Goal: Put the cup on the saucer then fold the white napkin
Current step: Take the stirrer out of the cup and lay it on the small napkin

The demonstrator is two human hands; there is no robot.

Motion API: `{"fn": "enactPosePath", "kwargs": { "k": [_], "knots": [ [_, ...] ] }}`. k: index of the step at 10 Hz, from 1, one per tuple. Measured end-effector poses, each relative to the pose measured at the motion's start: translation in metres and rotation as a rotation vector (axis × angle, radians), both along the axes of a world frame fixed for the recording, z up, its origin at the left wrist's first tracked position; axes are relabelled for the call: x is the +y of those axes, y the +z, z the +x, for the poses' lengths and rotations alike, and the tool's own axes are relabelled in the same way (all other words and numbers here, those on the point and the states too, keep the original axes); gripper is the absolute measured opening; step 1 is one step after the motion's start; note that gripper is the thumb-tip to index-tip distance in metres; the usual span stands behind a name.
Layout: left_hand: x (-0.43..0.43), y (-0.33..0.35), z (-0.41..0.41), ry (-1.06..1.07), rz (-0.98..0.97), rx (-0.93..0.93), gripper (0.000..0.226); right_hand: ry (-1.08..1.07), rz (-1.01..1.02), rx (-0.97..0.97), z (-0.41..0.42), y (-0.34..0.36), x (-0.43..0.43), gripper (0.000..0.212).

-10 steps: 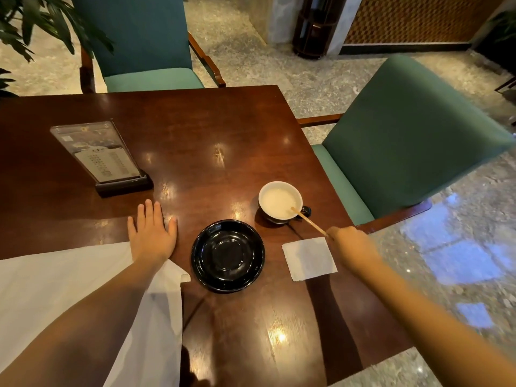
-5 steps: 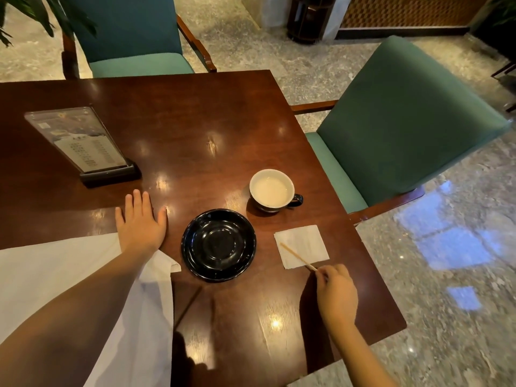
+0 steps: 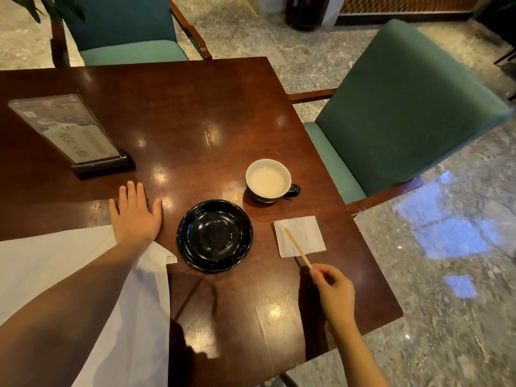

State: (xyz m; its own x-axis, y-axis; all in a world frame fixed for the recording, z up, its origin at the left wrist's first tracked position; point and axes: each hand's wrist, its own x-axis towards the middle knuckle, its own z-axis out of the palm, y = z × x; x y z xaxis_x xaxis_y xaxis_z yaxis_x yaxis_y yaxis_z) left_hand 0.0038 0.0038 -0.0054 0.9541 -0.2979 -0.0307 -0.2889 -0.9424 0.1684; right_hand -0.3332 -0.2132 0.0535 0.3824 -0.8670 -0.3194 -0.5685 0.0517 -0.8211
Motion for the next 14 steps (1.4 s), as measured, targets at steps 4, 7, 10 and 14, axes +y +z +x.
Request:
{"fn": "enactPosePath", "kwargs": {
  "k": [4,7,10,14],
  "knots": [
    [0.0,-0.001,0.0,0.003,0.001,0.0,0.063,0.032,-0.167,0.244,0.012,-0.012,-0.001,0.009],
    [0.0,-0.002,0.001,-0.001,-0.007,-0.001,0.063,0.404,-0.54,0.48,0.013,-0.013,0.002,0.016],
    [-0.001,-0.001,0.0,-0.003,-0.008,-0.01,0.062,0.376,-0.536,0.422,0.007,-0.017,0.0,0.011],
    [-0.001,0.001,0.0,0.003,-0.018,-0.016,0.061,0.341,-0.455,0.38,0.016,-0.01,-0.006,0.013]
  ]
}}
